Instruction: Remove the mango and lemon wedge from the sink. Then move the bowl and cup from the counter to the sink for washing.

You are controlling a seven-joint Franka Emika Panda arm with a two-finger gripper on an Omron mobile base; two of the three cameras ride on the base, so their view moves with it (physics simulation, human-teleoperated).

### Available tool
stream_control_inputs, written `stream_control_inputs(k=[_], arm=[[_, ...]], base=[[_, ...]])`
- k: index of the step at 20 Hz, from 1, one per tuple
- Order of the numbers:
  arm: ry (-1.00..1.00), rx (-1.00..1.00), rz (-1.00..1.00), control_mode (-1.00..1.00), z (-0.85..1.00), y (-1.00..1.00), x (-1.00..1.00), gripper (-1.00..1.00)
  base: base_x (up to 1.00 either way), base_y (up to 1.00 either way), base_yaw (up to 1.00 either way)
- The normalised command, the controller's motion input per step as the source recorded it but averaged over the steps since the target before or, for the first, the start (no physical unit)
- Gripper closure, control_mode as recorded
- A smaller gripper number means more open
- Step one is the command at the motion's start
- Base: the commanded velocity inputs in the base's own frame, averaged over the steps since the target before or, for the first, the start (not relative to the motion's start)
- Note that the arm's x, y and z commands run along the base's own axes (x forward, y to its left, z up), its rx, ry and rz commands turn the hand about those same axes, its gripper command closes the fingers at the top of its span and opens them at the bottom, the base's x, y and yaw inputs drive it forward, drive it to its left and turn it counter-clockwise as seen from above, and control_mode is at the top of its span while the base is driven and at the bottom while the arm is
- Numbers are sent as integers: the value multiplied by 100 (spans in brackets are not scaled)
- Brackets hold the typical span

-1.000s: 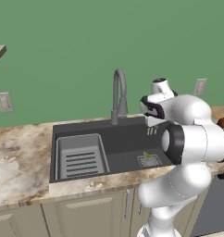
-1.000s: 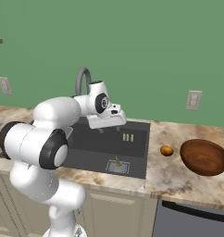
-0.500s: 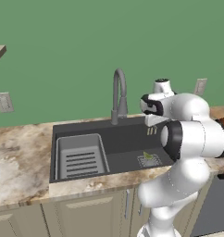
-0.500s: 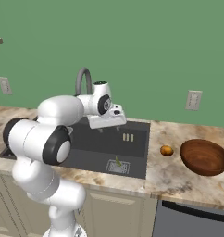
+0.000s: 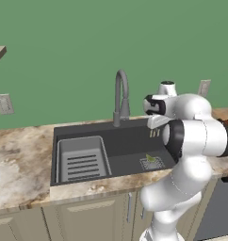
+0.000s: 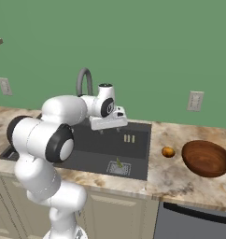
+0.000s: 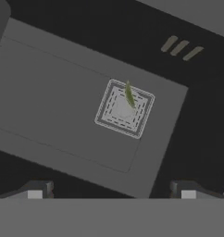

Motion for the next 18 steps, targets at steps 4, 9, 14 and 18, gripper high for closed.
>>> stream_control_inputs(k=[4,9,14,18], arm=[[0,1,7,-100,-8,3,19,-100],[0,0,7,-100,-6,0,20,-100],[0,0,6,-100,-5,0,19,-100],[-3,1,6,-100,-7,0,11,-100]], base=[[0,0,0],[0,0,0],[0,0,0],[0,0,0]])
